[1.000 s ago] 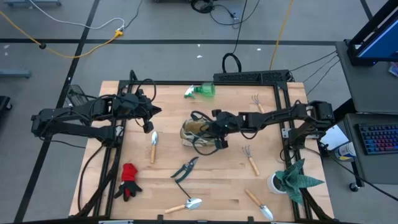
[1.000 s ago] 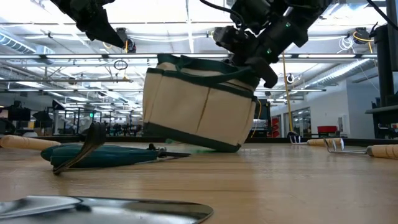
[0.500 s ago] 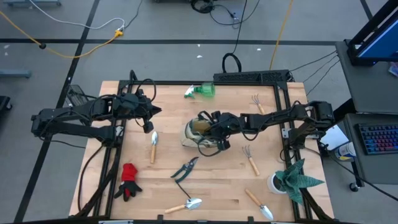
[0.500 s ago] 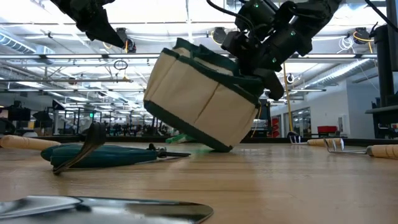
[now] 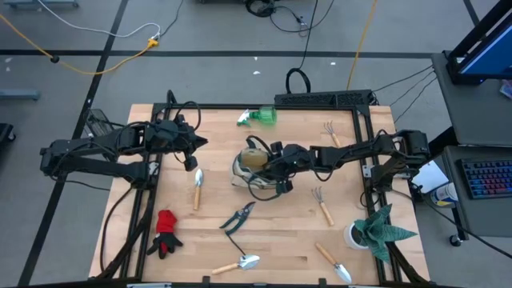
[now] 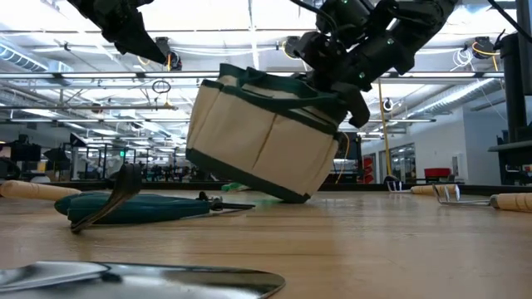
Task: Pick & Place Garden tools in Gardening bag
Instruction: Put the green shears into the brown gardening bag
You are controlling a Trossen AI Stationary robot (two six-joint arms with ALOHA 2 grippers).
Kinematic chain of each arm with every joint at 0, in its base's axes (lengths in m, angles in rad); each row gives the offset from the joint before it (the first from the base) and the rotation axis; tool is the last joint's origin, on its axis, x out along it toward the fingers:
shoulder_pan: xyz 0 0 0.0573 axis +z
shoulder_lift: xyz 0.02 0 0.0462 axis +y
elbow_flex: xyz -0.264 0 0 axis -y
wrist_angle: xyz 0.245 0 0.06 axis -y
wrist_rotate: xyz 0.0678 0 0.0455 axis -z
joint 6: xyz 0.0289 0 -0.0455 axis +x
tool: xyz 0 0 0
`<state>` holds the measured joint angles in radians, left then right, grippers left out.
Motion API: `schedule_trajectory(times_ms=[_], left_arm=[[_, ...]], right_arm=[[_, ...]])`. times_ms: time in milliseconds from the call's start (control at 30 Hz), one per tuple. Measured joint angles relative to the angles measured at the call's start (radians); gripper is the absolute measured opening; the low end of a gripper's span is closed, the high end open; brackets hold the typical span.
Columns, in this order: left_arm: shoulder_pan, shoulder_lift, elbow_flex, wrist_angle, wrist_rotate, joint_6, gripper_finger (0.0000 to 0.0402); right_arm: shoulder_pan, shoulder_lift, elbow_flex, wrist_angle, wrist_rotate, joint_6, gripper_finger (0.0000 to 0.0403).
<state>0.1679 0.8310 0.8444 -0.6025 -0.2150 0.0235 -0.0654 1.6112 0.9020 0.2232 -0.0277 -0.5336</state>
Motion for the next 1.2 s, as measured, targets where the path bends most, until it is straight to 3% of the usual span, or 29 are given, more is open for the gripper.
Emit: schedule_trajectory(times_ms=[367, 800, 933, 1200], left_arm=[[0.0, 0.0, 0.0, 0.0, 0.0, -0.012, 0.0031], [0.0, 0.01, 0.0, 0.002, 0.045, -0.141, 0.0031], [-0.009, 0.048, 0.0, 0.008, 0.106, -0.176, 0.0031], [-0.098, 0.187, 0.0, 0.022, 0.12, -0.21, 0.0031]], right_arm=[[0.001, -0.039, 0.0, 0.062, 0.0, 0.001, 0.014], [0.001, -0.053, 0.0, 0.066, 0.004, 0.018, 0.0136], [0.001, -0.053, 0.0, 0.098, 0.005, 0.022, 0.0135], [0.001, -0.053, 0.0, 0.131, 0.017, 0.008, 0.0133]])
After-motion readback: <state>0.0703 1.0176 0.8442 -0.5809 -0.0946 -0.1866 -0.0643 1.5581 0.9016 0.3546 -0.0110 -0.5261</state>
